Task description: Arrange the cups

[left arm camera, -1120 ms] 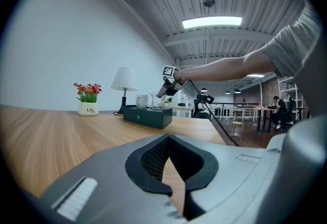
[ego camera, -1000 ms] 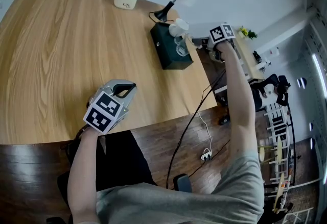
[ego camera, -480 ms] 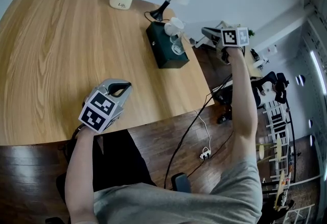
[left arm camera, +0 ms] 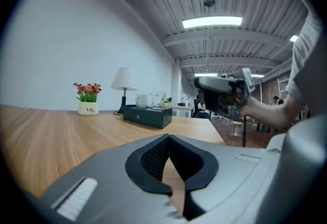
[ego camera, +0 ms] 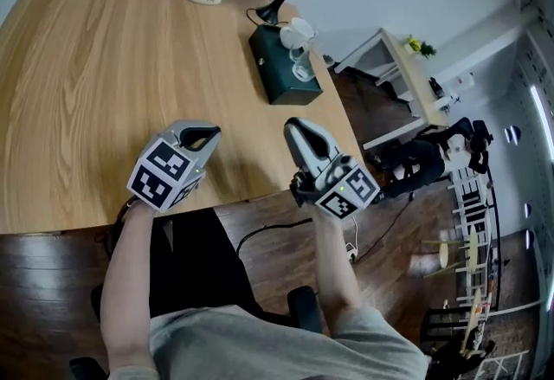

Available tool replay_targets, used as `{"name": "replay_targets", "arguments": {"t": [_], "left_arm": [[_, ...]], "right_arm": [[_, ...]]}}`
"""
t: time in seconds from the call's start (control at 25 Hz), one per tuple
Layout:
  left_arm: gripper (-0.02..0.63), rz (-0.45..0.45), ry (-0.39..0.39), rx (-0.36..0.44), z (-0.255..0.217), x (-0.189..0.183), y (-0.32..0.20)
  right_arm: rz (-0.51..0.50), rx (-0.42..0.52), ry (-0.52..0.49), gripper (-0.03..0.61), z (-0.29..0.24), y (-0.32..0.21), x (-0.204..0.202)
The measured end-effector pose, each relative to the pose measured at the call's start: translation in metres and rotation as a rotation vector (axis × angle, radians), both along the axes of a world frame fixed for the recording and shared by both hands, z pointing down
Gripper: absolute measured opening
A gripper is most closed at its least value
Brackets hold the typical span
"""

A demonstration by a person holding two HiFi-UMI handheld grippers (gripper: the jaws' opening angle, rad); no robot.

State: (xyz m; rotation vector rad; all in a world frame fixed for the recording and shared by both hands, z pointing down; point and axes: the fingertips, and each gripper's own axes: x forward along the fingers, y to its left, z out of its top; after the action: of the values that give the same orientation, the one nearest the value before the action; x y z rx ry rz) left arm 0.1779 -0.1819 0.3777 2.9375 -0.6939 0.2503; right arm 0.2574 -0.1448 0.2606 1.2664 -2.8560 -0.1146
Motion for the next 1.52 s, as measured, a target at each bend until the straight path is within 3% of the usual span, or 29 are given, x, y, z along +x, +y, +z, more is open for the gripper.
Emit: {"name": "replay_targets", "arguments": {"t": [0.24,0.48,0.68,0.84,1.52], "left_arm": [[0.011,0.006,0.005,0.005,0.001,-0.003,0.001],[0.011,0.019,0.031,0.014,0.001,0.0,0.004],[0.011,0.023,0.037,0.006,0.001,0.0,0.005],[0.011,0.05,-0.018,-0.013,0.0,-0.013,0.006],[0.011,0.012,0.01,-0.005,-0.001,-0.009,0.004]], "right_arm": [[0.055,-0.003,-0.042,0.038,0.071,0.024,-0.022],[0.067,0.005,-0.112,0.038,0.048,0.017,-0.016],[0.065,0.041,-0.01,0.038,0.07,0.036,-0.028],[0.072,0.013,-0.007,0.038,0.079,0.041,-0.042],[0.074,-0.02,-0.071,0.038,0.076,0.038,-0.021]]}}
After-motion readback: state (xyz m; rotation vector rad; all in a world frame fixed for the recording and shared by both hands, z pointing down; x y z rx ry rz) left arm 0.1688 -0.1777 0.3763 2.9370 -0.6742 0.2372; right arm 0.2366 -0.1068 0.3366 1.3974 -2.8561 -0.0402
